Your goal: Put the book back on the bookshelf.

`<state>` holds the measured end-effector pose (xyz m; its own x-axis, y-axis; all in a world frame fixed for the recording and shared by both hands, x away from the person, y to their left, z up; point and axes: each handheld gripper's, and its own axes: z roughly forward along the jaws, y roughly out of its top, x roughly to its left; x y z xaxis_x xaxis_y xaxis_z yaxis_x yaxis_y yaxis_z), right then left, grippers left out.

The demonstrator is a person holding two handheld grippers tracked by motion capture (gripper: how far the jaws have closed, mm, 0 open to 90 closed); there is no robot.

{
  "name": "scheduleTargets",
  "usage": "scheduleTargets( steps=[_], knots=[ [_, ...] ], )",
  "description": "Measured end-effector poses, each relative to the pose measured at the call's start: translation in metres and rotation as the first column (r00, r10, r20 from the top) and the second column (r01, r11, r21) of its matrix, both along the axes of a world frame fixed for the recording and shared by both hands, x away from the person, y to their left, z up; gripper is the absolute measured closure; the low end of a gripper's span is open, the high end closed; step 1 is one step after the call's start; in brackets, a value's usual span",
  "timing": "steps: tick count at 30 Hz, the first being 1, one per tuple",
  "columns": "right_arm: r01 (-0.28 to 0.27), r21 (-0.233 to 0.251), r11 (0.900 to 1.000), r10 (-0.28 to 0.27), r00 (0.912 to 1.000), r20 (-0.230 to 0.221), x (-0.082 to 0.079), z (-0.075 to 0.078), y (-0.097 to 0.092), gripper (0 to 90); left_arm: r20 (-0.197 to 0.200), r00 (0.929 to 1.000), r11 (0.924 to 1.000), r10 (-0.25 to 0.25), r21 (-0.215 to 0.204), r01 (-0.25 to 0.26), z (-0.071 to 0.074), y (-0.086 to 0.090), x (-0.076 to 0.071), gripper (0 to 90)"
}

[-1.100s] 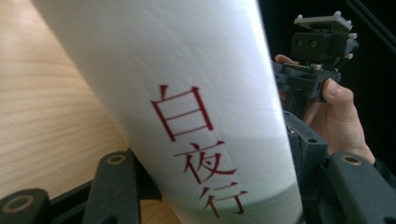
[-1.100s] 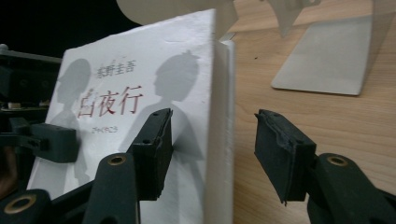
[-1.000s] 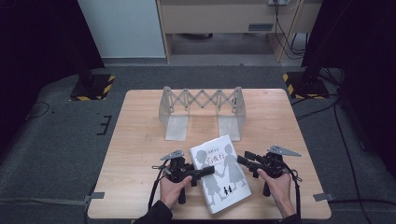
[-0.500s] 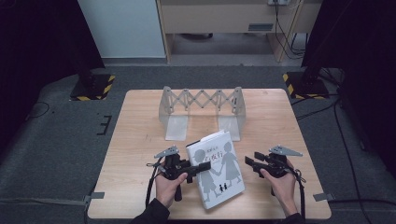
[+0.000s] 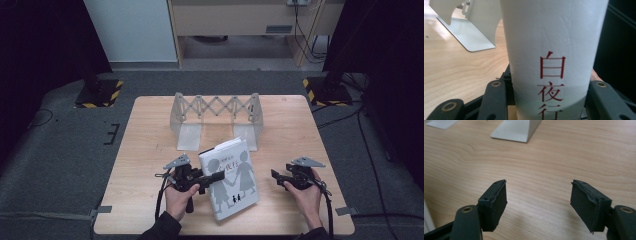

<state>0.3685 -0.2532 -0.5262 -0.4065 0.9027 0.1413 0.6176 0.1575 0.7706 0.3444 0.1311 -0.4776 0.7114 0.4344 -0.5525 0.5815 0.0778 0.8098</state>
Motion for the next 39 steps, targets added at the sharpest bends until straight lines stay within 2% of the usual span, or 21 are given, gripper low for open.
scheduleTargets(
  steps=[6,8,16,19,27,31,37,39],
  knots=[
    [0.008,-0.094,0.9955,-0.012,0.9988,-0.048,0.003,-0.007,-0.003,23.0,0.025,0.9996,0.9999,-0.010,0.012,0.010,0.001,0.000,-0.001,52.0],
    [0.011,-0.107,0.9942,-0.015,0.9994,-0.033,0.003,-0.008,-0.004,22.5,0.034,0.9993,0.9998,-0.015,0.017,0.014,0.001,0.001,-0.001,51.8],
    [0.016,-0.121,0.9925,-0.018,0.9997,-0.018,0.003,-0.011,-0.002,18.5,0.072,0.9974,0.9998,-0.001,0.020,0.000,-0.003,-0.002,-0.002,49.3],
    [0.015,-0.123,0.9922,-0.017,0.9998,-0.014,0.003,-0.011,-0.001,18.1,0.074,0.9972,0.9998,0.007,0.017,-0.008,-0.007,-0.005,-0.001,46.4],
    [0.010,-0.125,0.9920,-0.012,0.9998,-0.015,0.003,-0.011,-0.001,17.9,0.033,0.9995,0.9997,0.004,-0.023,-0.003,-0.010,-0.011,0.004,49.9],
    [0.010,-0.124,0.9922,-0.012,0.9998,-0.015,0.003,-0.011,-0.001,17.8,0.018,0.9998,0.9997,-0.006,-0.025,0.007,-0.007,-0.011,0.002,51.6],
    [0.010,-0.121,0.9926,-0.011,0.9999,-0.010,0.003,-0.011,-0.002,17.8,0.045,0.9990,1.0000,0.005,0.003,-0.005,0.007,-0.014,-0.004,52.7],
    [0.010,-0.123,0.9923,-0.012,0.9998,-0.015,0.003,-0.011,-0.001,17.8,0.041,0.9990,0.9999,0.016,0.003,-0.016,0.011,-0.012,-0.005,52.9]
  ],
)
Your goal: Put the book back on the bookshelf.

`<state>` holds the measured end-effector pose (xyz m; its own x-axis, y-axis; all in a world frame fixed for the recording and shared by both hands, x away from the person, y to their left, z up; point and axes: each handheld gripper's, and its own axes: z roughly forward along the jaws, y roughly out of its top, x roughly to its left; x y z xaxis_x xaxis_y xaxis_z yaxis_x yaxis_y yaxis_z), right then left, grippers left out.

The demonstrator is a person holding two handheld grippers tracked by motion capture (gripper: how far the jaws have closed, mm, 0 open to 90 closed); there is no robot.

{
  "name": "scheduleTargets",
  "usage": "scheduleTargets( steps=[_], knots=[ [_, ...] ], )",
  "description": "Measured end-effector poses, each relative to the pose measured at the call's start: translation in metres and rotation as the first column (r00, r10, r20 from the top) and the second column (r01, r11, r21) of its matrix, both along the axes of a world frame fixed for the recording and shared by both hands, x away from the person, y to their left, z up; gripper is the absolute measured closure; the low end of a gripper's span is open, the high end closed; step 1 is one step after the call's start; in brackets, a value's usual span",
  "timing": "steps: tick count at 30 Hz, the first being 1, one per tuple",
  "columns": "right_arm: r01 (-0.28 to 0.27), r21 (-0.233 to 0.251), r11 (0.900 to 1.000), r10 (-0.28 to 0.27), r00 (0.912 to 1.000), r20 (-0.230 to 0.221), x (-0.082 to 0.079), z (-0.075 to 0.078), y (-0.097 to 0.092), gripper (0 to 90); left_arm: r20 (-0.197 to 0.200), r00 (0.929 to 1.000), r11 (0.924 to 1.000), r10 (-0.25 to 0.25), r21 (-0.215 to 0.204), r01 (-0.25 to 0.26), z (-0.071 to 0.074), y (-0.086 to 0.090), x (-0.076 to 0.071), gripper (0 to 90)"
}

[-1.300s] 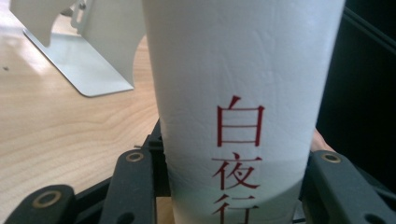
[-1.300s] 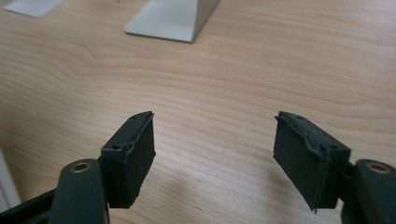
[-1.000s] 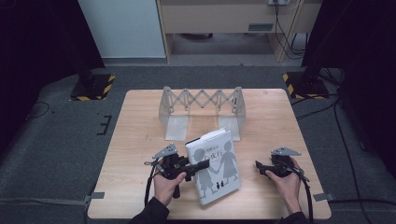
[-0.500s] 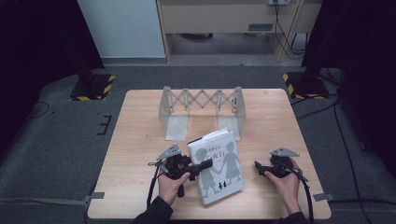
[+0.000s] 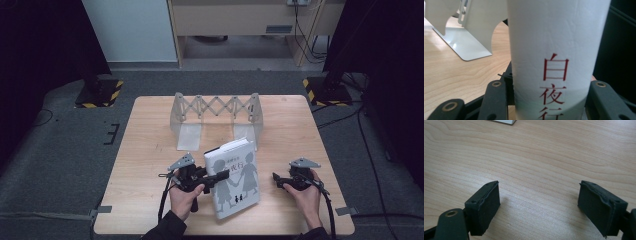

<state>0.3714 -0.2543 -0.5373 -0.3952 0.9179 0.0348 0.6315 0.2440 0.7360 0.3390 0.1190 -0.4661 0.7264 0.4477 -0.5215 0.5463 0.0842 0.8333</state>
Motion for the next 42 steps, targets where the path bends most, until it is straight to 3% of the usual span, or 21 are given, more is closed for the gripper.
scheduleTargets(
  steps=[8,15,23,31,42],
  knots=[
    [0.002,-0.007,1.0000,-0.002,1.0000,0.001,0.000,0.000,0.000,17.6,-0.019,0.9991,0.9993,0.038,0.005,-0.038,0.015,0.015,-0.001,52.9],
    [-0.003,-0.023,0.9997,0.003,1.0000,0.006,0.001,-0.001,0.002,16.3,0.016,0.9971,0.9971,0.074,0.015,-0.075,0.036,0.033,-0.003,52.8],
    [0.002,-0.030,0.9995,-0.002,1.0000,-0.005,0.001,-0.001,0.002,11.5,0.062,0.9892,0.9902,0.132,0.036,-0.135,0.054,0.055,-0.004,52.8],
    [0.014,-0.035,0.9993,-0.014,0.9998,-0.012,0.002,-0.001,0.002,9.0,0.116,0.9714,0.9707,0.207,0.099,-0.219,0.065,0.070,0.001,52.8],
    [0.013,-0.035,0.9993,-0.014,0.9998,-0.012,0.002,-0.001,0.002,9.0,0.175,0.9348,0.9287,0.309,0.157,-0.336,0.080,0.088,0.019,52.8]
  ],
)
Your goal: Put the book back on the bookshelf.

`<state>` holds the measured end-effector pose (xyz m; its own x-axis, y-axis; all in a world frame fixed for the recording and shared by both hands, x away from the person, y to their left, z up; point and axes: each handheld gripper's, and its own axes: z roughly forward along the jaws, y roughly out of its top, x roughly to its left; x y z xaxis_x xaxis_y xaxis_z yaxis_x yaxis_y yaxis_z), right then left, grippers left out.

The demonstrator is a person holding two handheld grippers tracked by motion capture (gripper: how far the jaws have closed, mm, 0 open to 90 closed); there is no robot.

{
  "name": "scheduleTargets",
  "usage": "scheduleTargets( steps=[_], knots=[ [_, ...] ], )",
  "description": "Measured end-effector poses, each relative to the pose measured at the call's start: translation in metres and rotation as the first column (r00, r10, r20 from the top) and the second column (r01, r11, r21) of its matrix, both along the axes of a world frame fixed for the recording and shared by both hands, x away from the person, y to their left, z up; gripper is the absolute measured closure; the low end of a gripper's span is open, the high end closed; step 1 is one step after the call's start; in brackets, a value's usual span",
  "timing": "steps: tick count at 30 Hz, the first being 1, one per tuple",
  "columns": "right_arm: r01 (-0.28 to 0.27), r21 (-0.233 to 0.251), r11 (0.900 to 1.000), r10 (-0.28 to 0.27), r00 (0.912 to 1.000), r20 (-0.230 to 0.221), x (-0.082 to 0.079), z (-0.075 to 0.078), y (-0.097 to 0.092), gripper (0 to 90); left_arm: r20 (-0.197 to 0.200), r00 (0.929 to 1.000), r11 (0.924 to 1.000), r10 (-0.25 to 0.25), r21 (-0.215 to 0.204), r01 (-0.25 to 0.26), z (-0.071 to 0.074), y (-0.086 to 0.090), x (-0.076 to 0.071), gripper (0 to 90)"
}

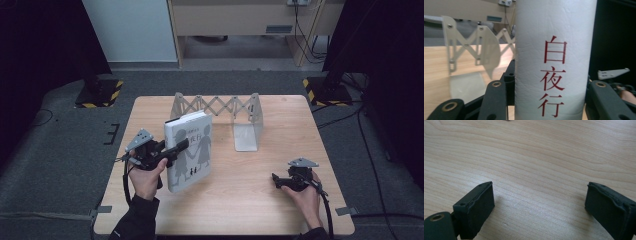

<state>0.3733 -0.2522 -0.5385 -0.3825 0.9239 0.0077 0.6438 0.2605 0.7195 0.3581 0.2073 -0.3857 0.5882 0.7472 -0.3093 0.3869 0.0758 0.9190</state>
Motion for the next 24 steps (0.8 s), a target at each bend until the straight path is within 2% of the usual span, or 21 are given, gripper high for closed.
scheduleTargets(
  steps=[2,6,12,16,24],
  knots=[
    [0.001,0.000,1.0000,-0.001,1.0000,0.000,0.000,0.000,0.000,9.0,0.004,0.9997,0.9997,0.022,0.007,-0.022,0.002,0.002,0.005,52.8],
    [0.000,0.000,1.0000,0.000,1.0000,0.000,0.000,0.000,0.000,9.0,0.001,0.9989,0.9988,0.047,-0.007,-0.047,0.003,0.007,0.012,52.8],
    [0.001,0.000,1.0000,-0.001,1.0000,0.000,0.000,0.000,0.000,9.0,0.003,0.9961,0.9950,0.088,0.047,-0.088,0.004,0.010,0.020,52.7],
    [0.000,-0.001,1.0000,0.000,1.0000,0.001,0.000,0.000,0.000,9.0,0.002,0.9937,0.9919,0.112,0.061,-0.112,0.004,0.014,0.025,52.7],
    [0.000,-0.001,1.0000,0.000,1.0000,0.000,0.000,0.000,0.000,8.9,0.029,0.9833,0.9777,0.179,0.106,-0.181,0.009,0.011,0.043,52.7]
  ],
)
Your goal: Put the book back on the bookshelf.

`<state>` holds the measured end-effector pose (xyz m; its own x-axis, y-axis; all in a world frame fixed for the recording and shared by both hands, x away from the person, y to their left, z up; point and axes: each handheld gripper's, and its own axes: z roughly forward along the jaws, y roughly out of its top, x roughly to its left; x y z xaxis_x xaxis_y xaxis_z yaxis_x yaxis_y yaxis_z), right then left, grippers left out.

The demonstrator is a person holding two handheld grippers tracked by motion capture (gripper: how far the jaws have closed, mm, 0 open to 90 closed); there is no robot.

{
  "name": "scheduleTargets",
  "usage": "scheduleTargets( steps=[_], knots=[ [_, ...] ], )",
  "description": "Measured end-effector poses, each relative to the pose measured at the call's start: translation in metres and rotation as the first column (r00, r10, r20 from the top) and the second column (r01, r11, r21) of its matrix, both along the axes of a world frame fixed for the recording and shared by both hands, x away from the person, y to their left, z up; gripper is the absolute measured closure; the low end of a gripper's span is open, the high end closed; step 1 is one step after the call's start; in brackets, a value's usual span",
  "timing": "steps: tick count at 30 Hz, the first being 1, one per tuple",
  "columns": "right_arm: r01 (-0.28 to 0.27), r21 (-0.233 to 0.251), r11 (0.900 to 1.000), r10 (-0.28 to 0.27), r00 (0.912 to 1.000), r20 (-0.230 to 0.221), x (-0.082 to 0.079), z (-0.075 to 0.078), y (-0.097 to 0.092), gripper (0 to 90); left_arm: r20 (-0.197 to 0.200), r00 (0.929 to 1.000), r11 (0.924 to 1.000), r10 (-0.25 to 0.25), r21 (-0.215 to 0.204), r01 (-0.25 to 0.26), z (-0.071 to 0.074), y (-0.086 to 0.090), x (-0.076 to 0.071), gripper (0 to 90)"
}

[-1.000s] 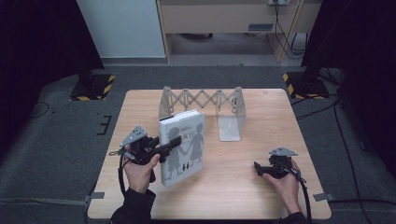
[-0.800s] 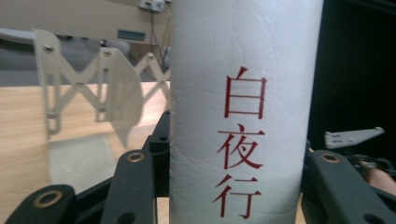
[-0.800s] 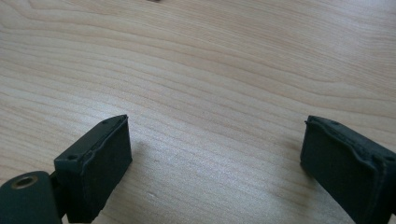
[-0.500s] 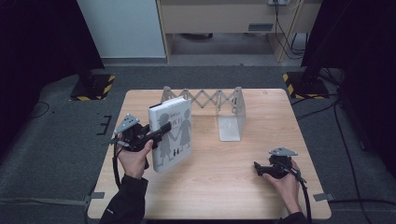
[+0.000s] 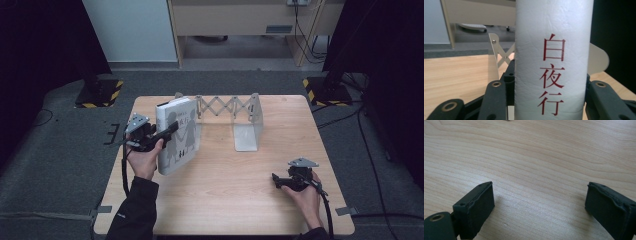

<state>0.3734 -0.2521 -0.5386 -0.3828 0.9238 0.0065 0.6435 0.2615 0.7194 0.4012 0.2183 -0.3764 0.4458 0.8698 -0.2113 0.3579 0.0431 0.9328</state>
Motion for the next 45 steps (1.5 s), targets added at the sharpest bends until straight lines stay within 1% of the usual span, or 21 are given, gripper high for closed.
scheduleTargets(
  steps=[2,4,7,10,12,17,22,27,30,35,39,42,45],
  knots=[
    [0.001,0.001,1.0000,-0.001,1.0000,-0.001,0.000,0.000,0.000,8.9,0.004,0.9999,0.9998,0.013,0.016,-0.013,0.000,-0.003,0.006,52.7],
    [0.000,0.000,1.0000,0.000,1.0000,0.000,0.000,0.000,0.000,8.9,0.005,0.9998,0.9996,0.021,0.020,-0.021,0.000,-0.006,0.010,52.7],
    [0.000,0.000,1.0000,0.000,1.0000,0.000,0.000,0.000,0.000,8.9,0.002,0.9992,0.9990,0.039,0.023,-0.039,-0.004,-0.009,0.017,52.7],
    [0.000,0.000,1.0000,0.000,1.0000,0.000,0.000,0.000,0.000,8.9,-0.001,0.9984,0.9974,0.057,0.043,-0.057,-0.008,-0.015,0.023,52.7],
    [0.000,0.000,1.0000,0.000,1.0000,0.000,0.000,0.000,0.000,8.8,-0.003,0.9975,0.9965,0.070,0.046,-0.070,-0.010,-0.017,0.028,52.7],
    [0.000,0.000,1.0000,0.000,1.0000,0.000,0.000,0.000,0.000,8.9,-0.003,0.9968,0.9951,0.080,0.058,-0.080,-0.015,-0.022,0.035,52.7],
    [0.000,0.000,1.0000,0.000,1.0000,0.000,0.000,0.000,0.000,8.9,-0.010,0.9957,0.9936,0.092,0.067,-0.091,-0.022,-0.027,0.042,52.6],
    [0.000,0.000,1.0000,0.000,1.0000,0.000,0.000,0.000,0.000,8.9,-0.022,0.9944,0.9934,0.104,0.052,-0.102,-0.028,-0.030,0.049,52.6],
    [0.000,0.000,1.0000,0.000,1.0000,0.000,0.000,0.000,0.000,8.9,-0.018,0.9939,0.9928,0.109,0.051,-0.108,-0.031,-0.033,0.053,52.5],
    [0.000,0.000,1.0000,0.000,1.0000,0.000,0.000,0.000,0.000,8.9,-0.004,0.9936,0.9923,0.113,0.051,-0.113,-0.033,-0.037,0.053,52.3],
    [0.000,0.000,1.0000,0.000,1.0000,0.000,0.000,0.000,0.000,8.9,0.003,0.9941,0.9926,0.108,0.055,-0.108,-0.035,-0.035,0.049,51.9],
    [0.000,0.000,1.0000,0.000,1.0000,0.000,0.000,0.000,0.000,8.9,0.006,0.9956,0.9933,0.094,0.067,-0.094,-0.036,-0.034,0.042,51.6],
    [0.000,0.000,1.0000,0.000,1.0000,0.000,0.000,0.000,0.000,8.9,0.025,0.9968,0.9919,0.076,0.100,-0.078,-0.038,-0.034,0.032,51.4]
  ],
)
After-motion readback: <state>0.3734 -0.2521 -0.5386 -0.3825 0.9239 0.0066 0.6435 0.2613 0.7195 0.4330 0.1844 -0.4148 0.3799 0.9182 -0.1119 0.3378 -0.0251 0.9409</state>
